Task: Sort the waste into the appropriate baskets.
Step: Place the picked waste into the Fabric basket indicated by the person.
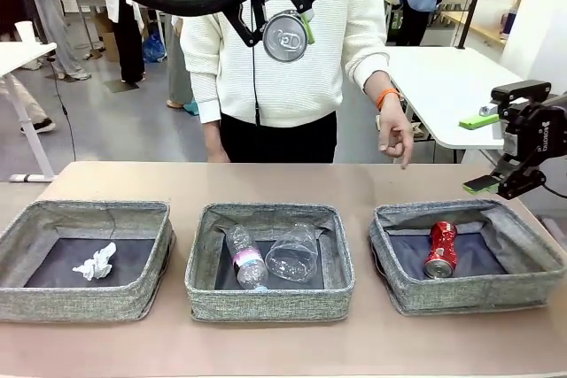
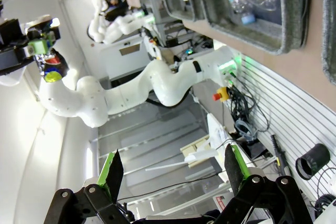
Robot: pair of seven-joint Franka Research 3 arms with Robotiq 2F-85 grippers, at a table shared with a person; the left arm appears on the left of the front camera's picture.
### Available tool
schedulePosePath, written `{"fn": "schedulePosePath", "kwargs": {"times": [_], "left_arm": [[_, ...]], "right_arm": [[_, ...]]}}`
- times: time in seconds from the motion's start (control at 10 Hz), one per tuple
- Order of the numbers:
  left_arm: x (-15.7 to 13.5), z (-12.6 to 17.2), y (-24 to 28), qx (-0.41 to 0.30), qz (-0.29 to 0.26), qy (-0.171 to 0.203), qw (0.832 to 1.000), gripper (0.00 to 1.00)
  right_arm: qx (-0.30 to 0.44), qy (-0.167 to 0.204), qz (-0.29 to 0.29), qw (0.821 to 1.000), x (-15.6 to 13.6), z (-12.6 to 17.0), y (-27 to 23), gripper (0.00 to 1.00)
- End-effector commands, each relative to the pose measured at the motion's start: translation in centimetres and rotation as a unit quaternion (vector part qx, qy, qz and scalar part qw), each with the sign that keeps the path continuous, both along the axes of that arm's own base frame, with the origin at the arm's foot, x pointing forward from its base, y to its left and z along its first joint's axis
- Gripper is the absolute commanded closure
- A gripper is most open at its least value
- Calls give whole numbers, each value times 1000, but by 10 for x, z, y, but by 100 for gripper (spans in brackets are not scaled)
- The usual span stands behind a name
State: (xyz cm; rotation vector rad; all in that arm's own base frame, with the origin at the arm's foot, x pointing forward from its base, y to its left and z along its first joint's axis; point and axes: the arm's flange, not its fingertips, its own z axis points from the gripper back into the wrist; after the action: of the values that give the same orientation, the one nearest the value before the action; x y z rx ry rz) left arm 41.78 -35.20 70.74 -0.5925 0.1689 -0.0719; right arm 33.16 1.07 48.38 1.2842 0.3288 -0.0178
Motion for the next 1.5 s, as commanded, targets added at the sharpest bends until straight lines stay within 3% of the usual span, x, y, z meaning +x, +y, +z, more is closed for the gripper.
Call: {"fn": "schedulePosePath", "kwargs": {"times": [0.0, 0.5, 0.7, 0.9, 1.0, 1.1, 1.2, 1.4], "left_arm": [[-4, 3, 1, -3, 8, 1, 1000, 79], [0, 0, 0, 0, 0, 0, 1000, 79], [-38, -32, -20, 0, -41, -50, 998, 79], [-79, -77, -64, -36, -62, -74, 995, 79], [-95, -101, -107, -51, -106, -74, 990, 79], [-103, -116, -148, -30, -125, -110, 986, 79], [-103, -125, -187, -20, -144, -140, 979, 79], [-83, -136, -261, 18, -194, -234, 952, 79]], "right_arm": [[11, -1, -2, 1000, 0, 4, 2, 0], [0, 0, 0, 1000, 0, 0, 0, 0], [-41, -37, -6, 998, -5, -5, -65, 0], [-40, -77, -87, 992, -35, -2, -146, 0], [-22, -112, -136, 984, -60, -4, -176, 0], [47, -149, -155, 976, -74, -2, -193, 0], [-39, -72, -112, 990, -48, -4, -156, 0], [-39, -72, -112, 990, -48, -4, -156, 0]]}}
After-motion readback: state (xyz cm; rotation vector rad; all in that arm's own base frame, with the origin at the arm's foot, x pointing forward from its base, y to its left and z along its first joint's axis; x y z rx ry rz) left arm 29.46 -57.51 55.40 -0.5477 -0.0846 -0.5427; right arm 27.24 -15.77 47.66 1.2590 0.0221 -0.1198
